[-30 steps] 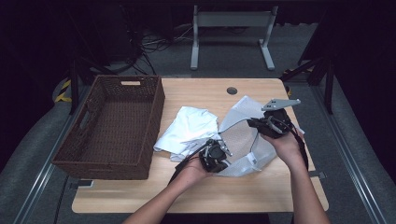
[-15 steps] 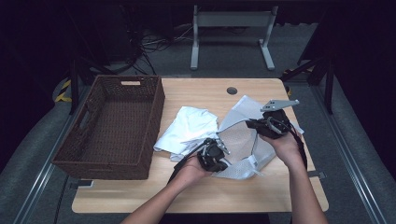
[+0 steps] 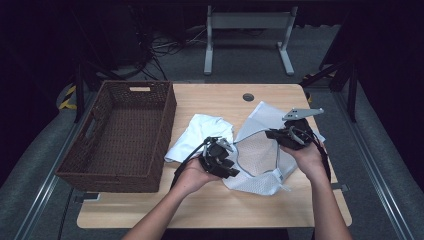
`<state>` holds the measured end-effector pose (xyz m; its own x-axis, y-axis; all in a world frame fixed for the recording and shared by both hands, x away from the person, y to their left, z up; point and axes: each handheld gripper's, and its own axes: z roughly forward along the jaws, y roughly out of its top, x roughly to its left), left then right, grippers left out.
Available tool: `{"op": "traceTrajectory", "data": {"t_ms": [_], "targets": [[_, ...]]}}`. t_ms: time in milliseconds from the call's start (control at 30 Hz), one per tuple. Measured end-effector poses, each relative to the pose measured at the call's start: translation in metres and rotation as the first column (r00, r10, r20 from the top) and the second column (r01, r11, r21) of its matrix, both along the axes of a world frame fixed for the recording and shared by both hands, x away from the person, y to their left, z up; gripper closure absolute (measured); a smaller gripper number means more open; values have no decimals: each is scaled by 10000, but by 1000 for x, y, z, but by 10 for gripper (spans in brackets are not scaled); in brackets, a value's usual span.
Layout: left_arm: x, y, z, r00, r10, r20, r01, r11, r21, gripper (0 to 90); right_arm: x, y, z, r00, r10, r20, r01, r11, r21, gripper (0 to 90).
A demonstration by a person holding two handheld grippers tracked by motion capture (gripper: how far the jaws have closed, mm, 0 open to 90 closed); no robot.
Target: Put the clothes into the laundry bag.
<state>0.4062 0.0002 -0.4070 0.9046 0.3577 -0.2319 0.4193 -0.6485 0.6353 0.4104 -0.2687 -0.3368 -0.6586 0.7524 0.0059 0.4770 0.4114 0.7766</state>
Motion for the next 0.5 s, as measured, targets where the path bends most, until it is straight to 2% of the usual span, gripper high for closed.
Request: {"op": "traceTrajectory", "data": {"t_ms": [133,167,200,267,433,500], "targets": [[4,19,11,9979,498,404,-502,9987,89,492,-1,-2,0,10000,-64,-19,64,10000,5,877],[6,25,14,9965,702,447,-710,9973,171,473,0,-4,0,10000,-85,-11,85,10000,33,876],[6,25,14,9965,702,447,-710,9973,171,450,0,-4,0,10000,-85,-11,85,10000,33,876],[9,33,17,9930,983,650,-997,9949,182,423,-1,-5,-1,10000,-75,63,75,10000,21,876],[18,50,20,9764,1732,1287,-1772,9840,199,353,-3,-8,-2,10000,-33,63,33,10000,60,876],[23,53,18,9672,2090,1442,-2150,9762,277,308,-4,-8,-1,10000,-17,92,17,10000,52,876]]}}
